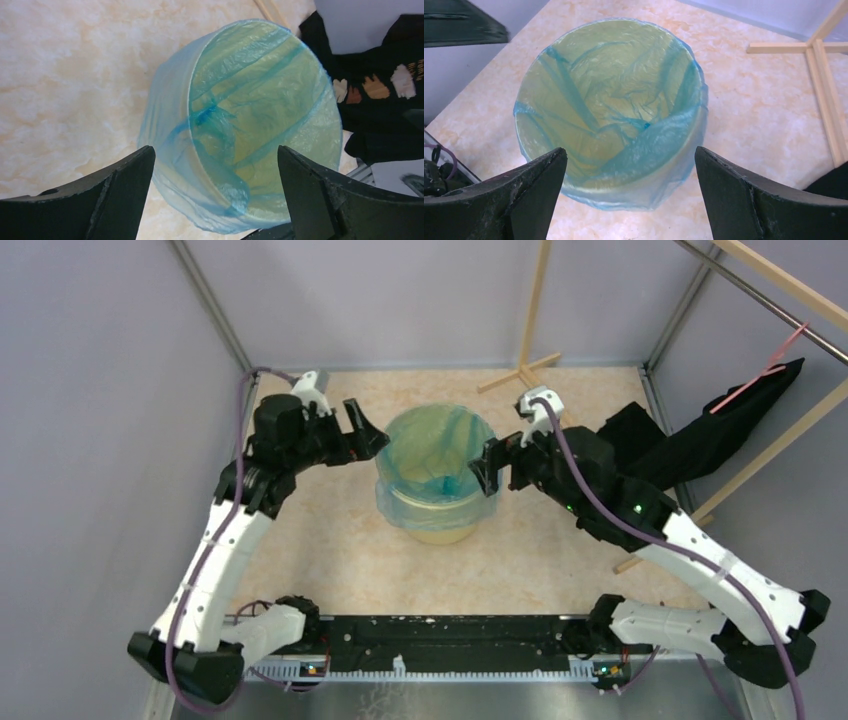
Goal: Put the trash bags into the trash bin
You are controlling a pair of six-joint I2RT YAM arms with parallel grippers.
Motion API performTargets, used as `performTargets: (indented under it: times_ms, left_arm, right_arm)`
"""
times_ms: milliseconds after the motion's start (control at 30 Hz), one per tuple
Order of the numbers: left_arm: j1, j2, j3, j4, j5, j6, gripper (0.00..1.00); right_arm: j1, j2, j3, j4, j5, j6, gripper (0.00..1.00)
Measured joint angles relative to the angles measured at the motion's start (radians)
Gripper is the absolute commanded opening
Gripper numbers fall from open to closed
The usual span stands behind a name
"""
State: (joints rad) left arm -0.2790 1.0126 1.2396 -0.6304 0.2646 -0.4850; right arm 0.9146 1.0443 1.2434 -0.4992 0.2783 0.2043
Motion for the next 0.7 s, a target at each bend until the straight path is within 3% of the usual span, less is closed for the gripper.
performTargets:
  times_ms: [300,700]
  left_arm:
    - [-0.191,0.277,0.139,-0.09,-0.248,0.017,0.8]
    - [-0.239,0.404,0.171,-0.142,-0.462,0.071,0.34]
  right_arm:
    - [0.0,-0.219,-0.129,0.009,0.048,-0.007,0.99]
    - [0.0,-0.243,-0.171,0.019,0.097,-0.037,0.99]
